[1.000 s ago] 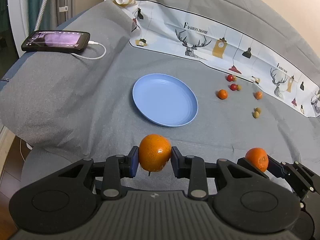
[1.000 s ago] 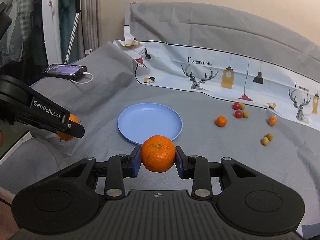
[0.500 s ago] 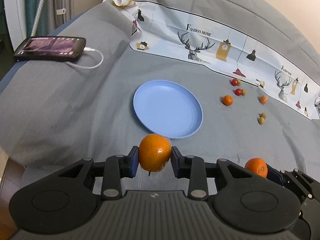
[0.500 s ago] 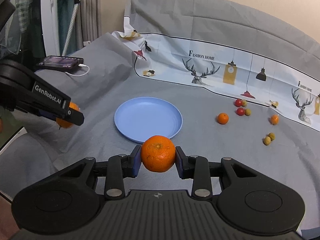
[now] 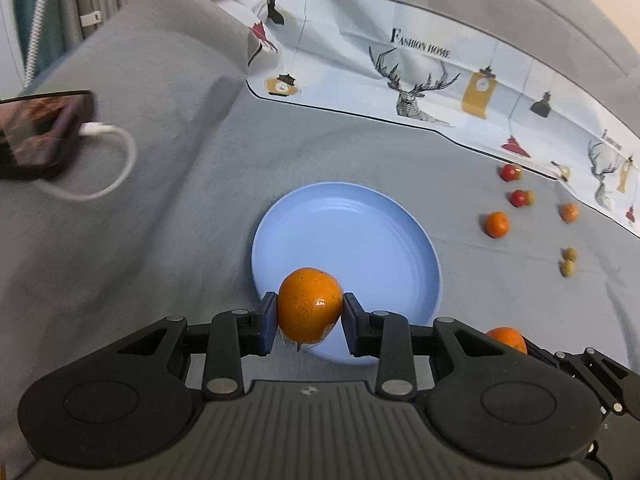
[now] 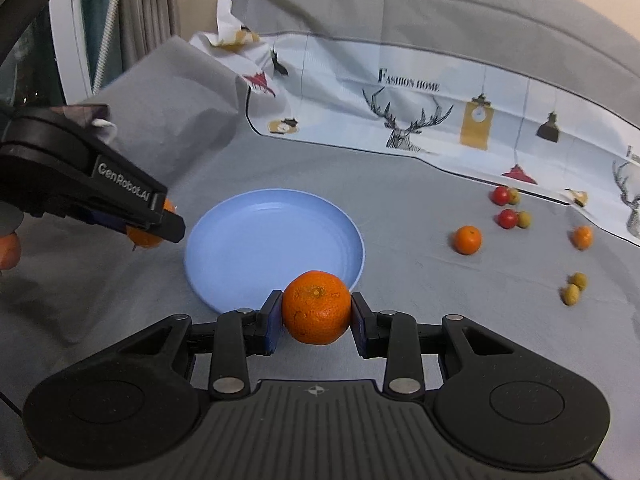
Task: Organize fruits
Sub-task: 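Carry the held oranges in both tools over the blue plate, then open both tools to drop the oranges onto the blue plate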
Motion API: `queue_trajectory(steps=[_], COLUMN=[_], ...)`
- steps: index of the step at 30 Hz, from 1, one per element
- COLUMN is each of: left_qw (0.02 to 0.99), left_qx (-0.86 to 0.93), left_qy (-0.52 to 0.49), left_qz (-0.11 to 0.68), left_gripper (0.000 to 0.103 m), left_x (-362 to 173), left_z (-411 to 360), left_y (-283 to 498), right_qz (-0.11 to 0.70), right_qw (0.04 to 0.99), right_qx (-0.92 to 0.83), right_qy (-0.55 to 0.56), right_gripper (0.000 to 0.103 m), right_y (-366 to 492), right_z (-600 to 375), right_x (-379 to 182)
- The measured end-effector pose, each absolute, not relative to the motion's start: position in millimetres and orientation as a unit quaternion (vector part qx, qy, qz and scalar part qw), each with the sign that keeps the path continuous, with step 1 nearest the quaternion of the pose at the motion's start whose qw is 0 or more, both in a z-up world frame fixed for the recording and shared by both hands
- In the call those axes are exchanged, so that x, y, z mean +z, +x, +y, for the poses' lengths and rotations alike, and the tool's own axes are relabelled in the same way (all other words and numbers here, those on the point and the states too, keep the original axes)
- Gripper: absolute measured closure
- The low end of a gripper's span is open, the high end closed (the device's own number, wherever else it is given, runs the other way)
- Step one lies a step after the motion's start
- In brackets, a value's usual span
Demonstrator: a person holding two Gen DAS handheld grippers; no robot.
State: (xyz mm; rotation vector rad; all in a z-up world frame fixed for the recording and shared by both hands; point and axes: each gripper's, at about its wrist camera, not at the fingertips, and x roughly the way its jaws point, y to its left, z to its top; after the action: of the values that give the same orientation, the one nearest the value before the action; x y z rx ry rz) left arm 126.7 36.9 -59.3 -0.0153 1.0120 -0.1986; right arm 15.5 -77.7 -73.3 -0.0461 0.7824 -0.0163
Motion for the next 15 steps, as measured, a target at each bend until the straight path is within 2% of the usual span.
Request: queue_trajectory(steps=[12,13,14,15], left_qw=[0.862,0.867,0.872,0.876], left_qx=[-0.078,-0.078,-0.080,-0.081], left_qy=[0.042,0.047,0.053,0.054], left_qz=[0.499,0.490,0.481,0.472], left_gripper=[0.064,0.051,0.026,0.012], left_x=[-118.4,-116.7,-113.6,-108.6], left_z=[19.7,19.6,19.7,21.0], left_y=[195.5,195.5,194.4,192.1], right_qz=[0.405,0.408,0.409,0.410], right_qw=[0.913,0.912,0.911,0.911], right_qx=[0.004,0.013,0.019,0.024], right_qy=[-0.043,-0.042,-0.041,-0.043], right_gripper=[0.066,0.066,0.065,0.062], right_y=[104.9,110.0,112.6,116.1], right_z=[-73.0,-72.3,-72.1,-70.6], right_x=[-132.0,-133.4,-133.2,-132.1])
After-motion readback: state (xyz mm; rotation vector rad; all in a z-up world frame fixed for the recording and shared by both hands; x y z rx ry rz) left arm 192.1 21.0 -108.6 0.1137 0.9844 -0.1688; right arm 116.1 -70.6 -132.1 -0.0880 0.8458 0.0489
